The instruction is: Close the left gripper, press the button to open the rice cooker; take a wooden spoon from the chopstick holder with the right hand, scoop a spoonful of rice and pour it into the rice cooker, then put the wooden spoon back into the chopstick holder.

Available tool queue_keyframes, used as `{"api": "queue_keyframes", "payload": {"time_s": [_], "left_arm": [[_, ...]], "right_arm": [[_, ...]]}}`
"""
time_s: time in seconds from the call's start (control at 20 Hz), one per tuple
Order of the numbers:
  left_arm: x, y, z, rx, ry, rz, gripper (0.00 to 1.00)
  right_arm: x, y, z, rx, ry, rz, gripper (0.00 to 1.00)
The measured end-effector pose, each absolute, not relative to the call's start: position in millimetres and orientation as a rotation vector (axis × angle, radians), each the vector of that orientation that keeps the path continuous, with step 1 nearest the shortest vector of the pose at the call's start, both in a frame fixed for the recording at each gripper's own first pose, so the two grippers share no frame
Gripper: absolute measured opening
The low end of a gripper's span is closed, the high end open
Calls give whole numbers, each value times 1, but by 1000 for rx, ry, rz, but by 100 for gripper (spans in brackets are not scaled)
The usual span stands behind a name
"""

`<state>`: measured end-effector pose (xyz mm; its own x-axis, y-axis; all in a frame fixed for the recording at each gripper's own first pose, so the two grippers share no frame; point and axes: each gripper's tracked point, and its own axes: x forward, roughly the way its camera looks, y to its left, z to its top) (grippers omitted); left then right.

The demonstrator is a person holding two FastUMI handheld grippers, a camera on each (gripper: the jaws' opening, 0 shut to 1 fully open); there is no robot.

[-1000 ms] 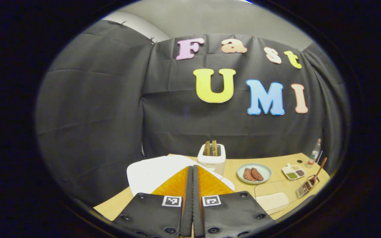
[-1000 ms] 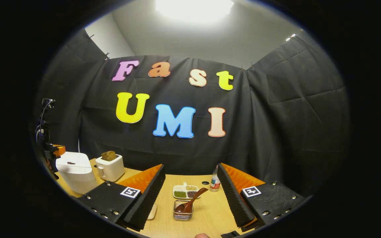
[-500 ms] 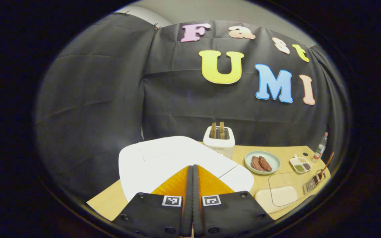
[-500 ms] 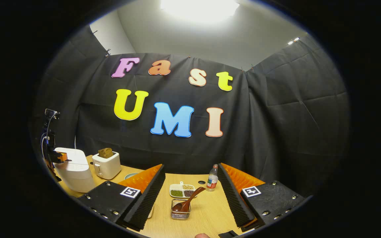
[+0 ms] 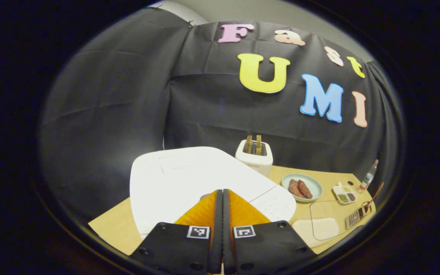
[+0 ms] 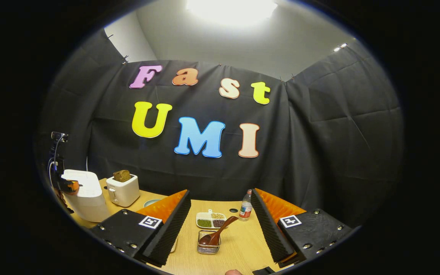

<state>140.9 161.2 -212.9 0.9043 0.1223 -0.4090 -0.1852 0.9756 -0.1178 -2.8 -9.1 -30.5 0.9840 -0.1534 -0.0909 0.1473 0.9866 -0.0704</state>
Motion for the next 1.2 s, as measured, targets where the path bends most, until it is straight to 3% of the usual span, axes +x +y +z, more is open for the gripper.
{"api": "queue_keyframes", "payload": {"time_s": [0.15,0.55,0.75,0.85,1.0,1.05,1.2], "left_arm": [[143,163,-201,-126,404,172,9],[145,180,-93,28,178,272,9],[122,155,-48,30,87,240,10],[109,139,-29,34,42,214,40],[89,118,-4,43,2,195,70],[82,113,0,40,-5,192,84],[57,98,16,41,-42,186,98]], "right_arm": [[-2,-10,-33,-53,98,-132,96],[14,-29,-40,-28,98,-99,96],[32,-39,-50,0,115,-82,96],[45,-44,-53,14,112,-73,96],[66,-54,-58,27,109,-73,96],[72,-55,-61,34,110,-71,96],[91,-62,-75,41,132,-63,96]]}}
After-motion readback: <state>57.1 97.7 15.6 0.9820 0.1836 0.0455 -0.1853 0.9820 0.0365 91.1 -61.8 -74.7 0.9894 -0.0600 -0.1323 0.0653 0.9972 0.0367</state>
